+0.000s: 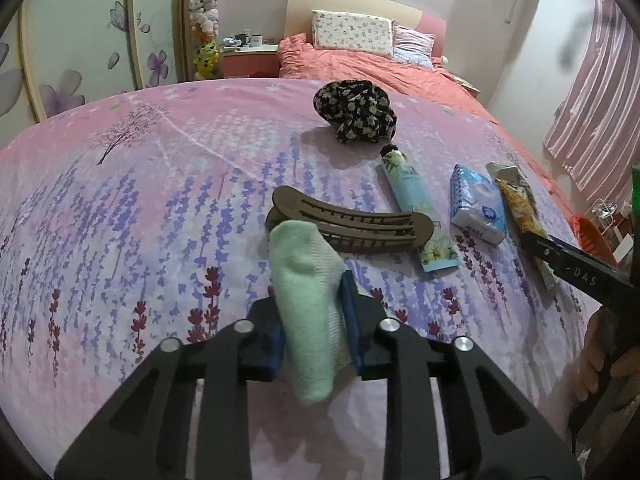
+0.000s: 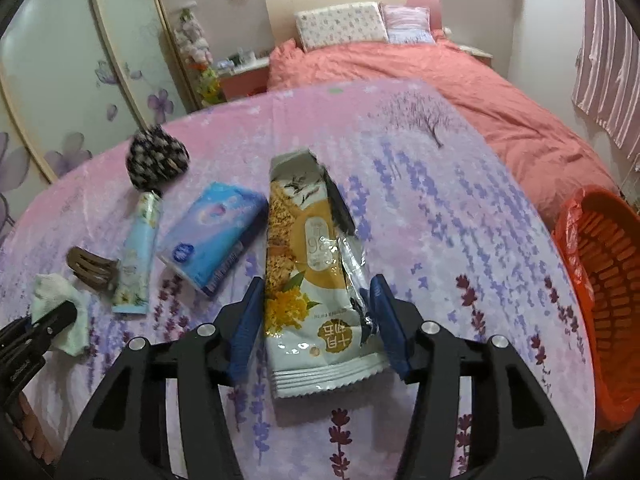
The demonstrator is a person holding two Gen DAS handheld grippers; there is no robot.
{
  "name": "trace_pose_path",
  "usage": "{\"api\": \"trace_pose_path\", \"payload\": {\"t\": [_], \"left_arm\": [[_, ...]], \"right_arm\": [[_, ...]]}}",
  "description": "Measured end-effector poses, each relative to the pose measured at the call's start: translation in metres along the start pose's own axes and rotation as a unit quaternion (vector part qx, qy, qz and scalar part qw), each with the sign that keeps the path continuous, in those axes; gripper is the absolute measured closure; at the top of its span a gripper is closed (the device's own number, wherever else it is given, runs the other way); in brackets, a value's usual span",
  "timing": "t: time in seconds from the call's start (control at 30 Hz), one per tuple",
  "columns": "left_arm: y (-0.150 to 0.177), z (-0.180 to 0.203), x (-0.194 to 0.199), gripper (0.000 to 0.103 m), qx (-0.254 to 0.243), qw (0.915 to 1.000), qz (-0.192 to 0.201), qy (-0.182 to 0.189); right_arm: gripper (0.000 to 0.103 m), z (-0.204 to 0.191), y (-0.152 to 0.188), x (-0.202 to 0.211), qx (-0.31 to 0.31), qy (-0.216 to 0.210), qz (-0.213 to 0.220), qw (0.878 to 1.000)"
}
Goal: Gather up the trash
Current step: 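Lift the snack wrapper with the right tool while the left tool lifts the towel, then carry the wrapper and towel to the orange basket and release both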
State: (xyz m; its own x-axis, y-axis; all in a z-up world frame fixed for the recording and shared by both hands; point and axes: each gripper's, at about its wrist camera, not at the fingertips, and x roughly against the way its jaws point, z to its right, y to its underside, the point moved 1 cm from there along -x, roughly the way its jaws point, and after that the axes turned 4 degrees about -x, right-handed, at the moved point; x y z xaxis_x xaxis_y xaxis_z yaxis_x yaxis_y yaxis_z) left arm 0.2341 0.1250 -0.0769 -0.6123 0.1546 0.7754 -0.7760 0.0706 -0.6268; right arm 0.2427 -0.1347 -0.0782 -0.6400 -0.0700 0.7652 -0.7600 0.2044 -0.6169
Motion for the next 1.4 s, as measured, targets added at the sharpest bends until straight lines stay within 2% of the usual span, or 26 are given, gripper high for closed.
{"api": "trace_pose_path", "payload": {"t": [0.03, 0.13, 0.17, 0.27, 0.5, 0.67, 1.07, 1.4], "left_arm": [[0.000, 0.001, -0.002, 0.072, 0.000, 1.0000, -0.002, -0.001], [0.001, 0.004, -0.004, 0.071, -0.009, 0.9999, 0.001, -0.010], [0.001, 0.005, -0.004, 0.076, -0.012, 0.9999, 0.002, -0.010], [-0.001, 0.006, 0.000, 0.086, -0.016, 0.9998, 0.007, -0.004], [-0.004, 0.010, 0.023, 0.087, -0.016, 0.9992, 0.036, 0.004], [-0.011, 0.027, 0.048, 0.087, -0.025, 0.9979, 0.058, 0.011], [-0.025, 0.111, 0.093, 0.087, -0.074, 0.9893, 0.100, 0.076], [-0.034, 0.195, 0.093, 0.087, -0.122, 0.9784, 0.101, 0.133]], "right_arm": [[0.049, -0.001, -0.001, -0.001, 0.000, 0.000, -0.001, 1.000], [0.058, -0.001, -0.002, -0.002, 0.003, -0.001, -0.001, 1.000], [0.064, 0.001, -0.002, -0.001, 0.001, -0.006, 0.000, 1.000], [0.068, 0.006, 0.000, 0.003, -0.011, -0.016, 0.002, 1.000], [0.069, 0.014, 0.006, 0.031, -0.018, -0.034, 0.026, 0.999], [0.069, 0.022, 0.005, 0.064, -0.019, -0.040, 0.060, 0.997], [0.068, 0.055, 0.009, 0.134, -0.030, -0.015, 0.138, 0.990], [0.068, 0.114, 0.014, 0.160, -0.069, 0.019, 0.170, 0.983]]}}
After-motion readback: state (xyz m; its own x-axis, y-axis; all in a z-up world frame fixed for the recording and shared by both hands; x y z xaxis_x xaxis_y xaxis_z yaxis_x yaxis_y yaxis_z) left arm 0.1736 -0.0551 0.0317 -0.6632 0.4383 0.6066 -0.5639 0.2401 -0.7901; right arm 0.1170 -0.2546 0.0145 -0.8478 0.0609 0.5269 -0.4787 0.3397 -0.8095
